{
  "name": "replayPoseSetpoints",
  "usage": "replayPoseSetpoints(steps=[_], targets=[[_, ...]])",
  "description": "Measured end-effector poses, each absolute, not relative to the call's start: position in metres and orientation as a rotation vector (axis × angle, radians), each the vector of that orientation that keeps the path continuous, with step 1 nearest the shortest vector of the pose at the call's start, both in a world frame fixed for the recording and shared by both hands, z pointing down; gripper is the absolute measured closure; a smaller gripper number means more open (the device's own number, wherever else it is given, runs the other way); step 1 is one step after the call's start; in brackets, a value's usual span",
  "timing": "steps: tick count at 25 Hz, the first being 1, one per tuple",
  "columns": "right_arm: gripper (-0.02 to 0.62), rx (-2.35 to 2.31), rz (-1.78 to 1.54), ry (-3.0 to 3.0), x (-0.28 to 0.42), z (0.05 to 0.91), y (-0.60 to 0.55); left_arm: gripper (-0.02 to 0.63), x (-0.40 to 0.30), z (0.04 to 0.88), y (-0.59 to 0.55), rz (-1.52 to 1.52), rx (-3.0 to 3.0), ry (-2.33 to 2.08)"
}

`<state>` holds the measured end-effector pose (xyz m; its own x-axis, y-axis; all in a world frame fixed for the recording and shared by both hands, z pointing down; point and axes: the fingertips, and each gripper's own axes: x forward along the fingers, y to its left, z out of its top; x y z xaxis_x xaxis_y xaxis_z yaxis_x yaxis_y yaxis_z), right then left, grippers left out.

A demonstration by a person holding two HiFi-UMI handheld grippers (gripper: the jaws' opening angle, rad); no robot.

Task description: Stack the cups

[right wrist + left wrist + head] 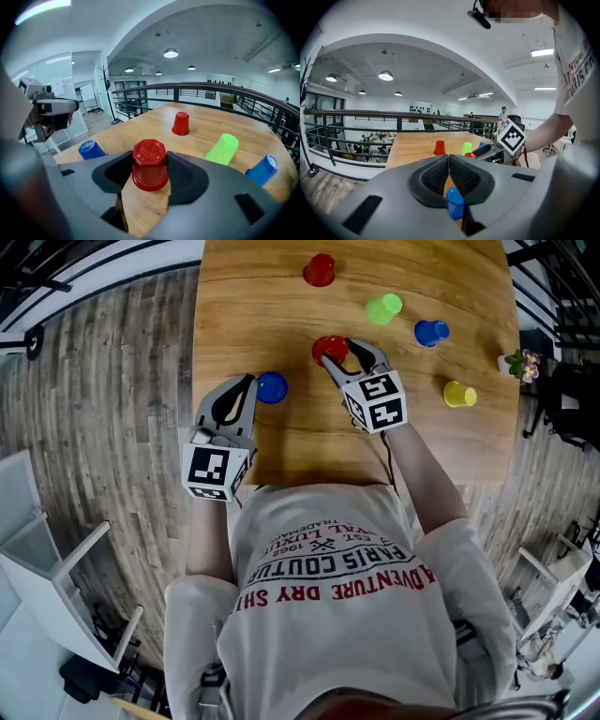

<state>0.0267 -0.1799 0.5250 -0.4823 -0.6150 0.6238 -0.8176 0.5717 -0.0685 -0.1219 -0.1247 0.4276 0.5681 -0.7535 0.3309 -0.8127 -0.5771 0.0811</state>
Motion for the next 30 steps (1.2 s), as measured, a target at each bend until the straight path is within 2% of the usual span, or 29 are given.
replayPoseSetpoints(steps=[9,27,30], targets=[[0.353,1.037,0.392,-2.274,-0.019,0.529,-0.124,0.589,-0.135,0.427,-0.099,0.374,2.606,-1.278],[0.353,1.092,0.407,-2.230,-0.033,0.550,-0.094,0.589,-0.141,0.430,-0.067,0.374,2.621,-1.191],[0.301,1.120,0.440,-2.244,-0.031,0.546,-0.093,0.589,-0.138,0.428,-0.064,0.370,2.627,-1.183]])
